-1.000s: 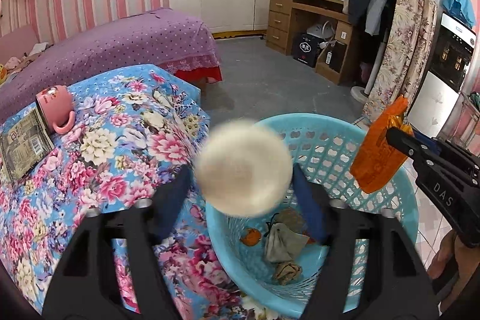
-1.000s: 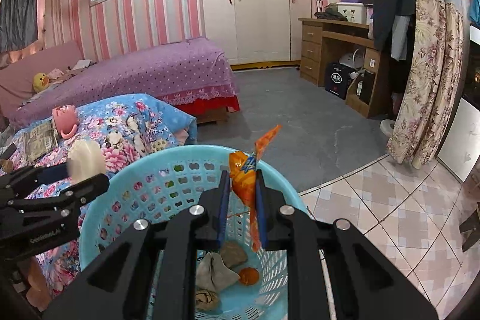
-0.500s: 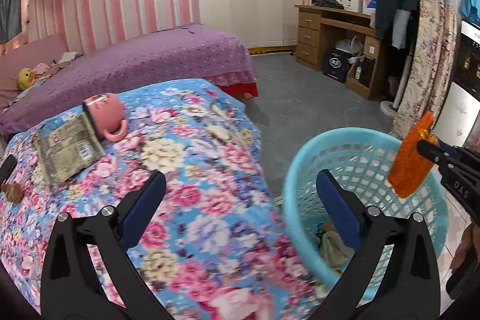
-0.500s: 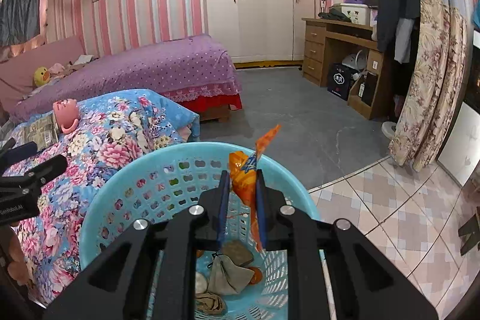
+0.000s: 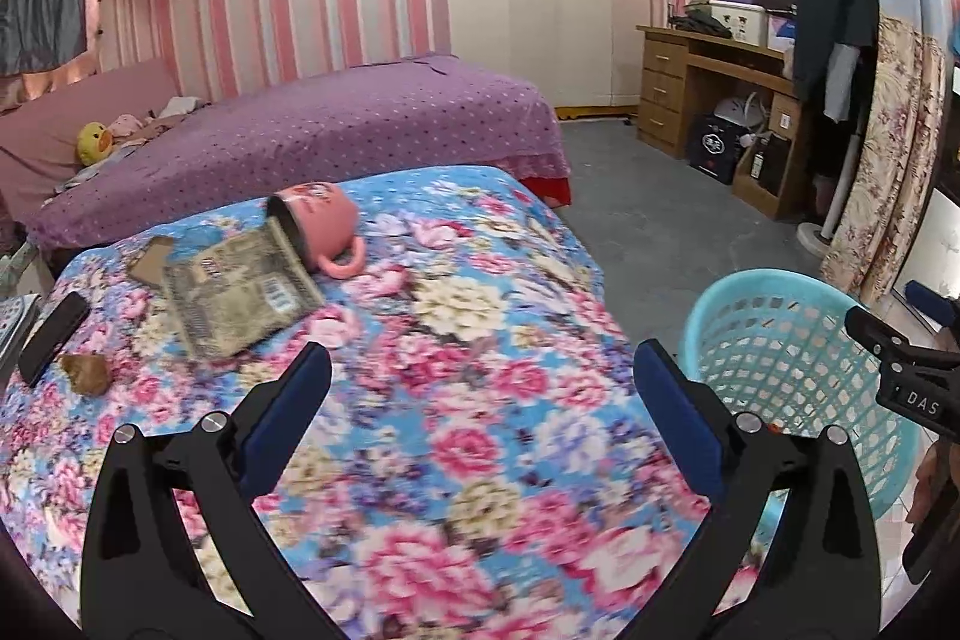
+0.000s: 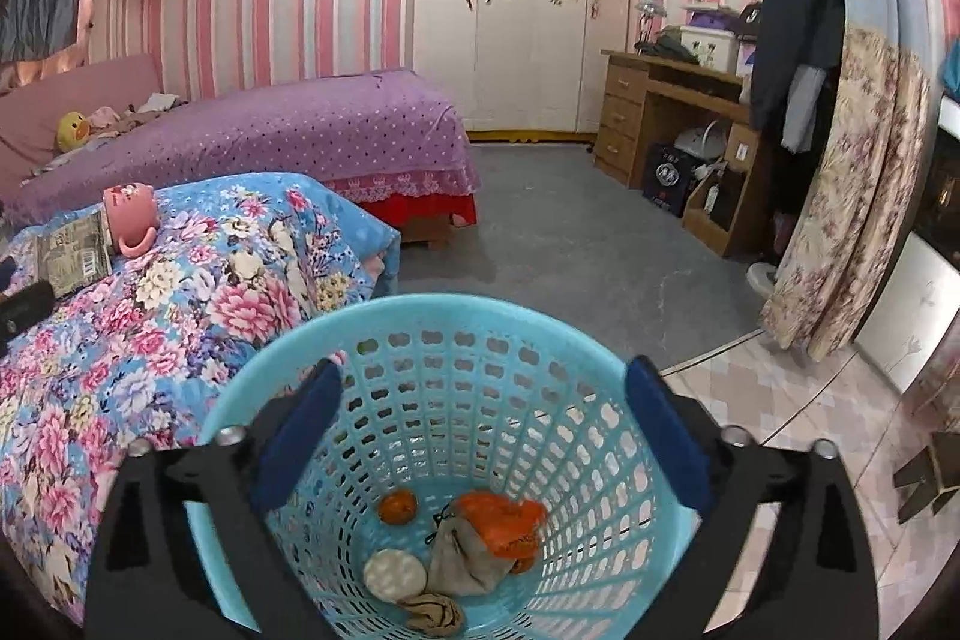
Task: Collect trash
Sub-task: 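Move both open tools back over the bed toward the brown paper and printed packet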
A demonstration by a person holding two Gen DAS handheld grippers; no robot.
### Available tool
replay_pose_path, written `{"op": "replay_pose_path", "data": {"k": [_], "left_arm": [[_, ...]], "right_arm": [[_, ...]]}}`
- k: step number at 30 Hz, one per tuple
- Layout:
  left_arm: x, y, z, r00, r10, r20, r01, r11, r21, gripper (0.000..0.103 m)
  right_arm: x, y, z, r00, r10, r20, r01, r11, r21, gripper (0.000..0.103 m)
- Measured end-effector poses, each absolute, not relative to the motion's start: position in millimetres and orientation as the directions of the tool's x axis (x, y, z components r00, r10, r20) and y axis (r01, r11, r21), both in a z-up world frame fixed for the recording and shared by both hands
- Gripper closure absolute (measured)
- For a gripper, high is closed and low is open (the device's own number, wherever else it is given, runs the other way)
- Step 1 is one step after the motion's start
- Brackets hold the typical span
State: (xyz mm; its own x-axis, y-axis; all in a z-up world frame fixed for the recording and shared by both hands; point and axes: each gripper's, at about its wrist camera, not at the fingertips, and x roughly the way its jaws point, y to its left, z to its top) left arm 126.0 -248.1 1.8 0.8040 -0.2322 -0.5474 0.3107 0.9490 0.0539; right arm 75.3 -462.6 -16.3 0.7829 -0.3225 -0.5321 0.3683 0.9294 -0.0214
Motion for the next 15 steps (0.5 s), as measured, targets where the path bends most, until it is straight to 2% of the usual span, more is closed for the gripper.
{"op": "replay_pose_path", "data": {"k": [8,15], "left_arm": [[130,-194,10,0.819,-0.192,-0.54,0.251,0.967,0.036,0.006],[144,-142,12,0.829,-0.139,-0.542,0.19,0.981,0.039,0.006]], "right_arm": [[93,-428,-10,0.777,-0.342,-0.528,0.371,0.927,-0.054,0.004],[108,-396,-1,0.812,-0.281,-0.512,0.345,0.938,0.033,0.004]]}}
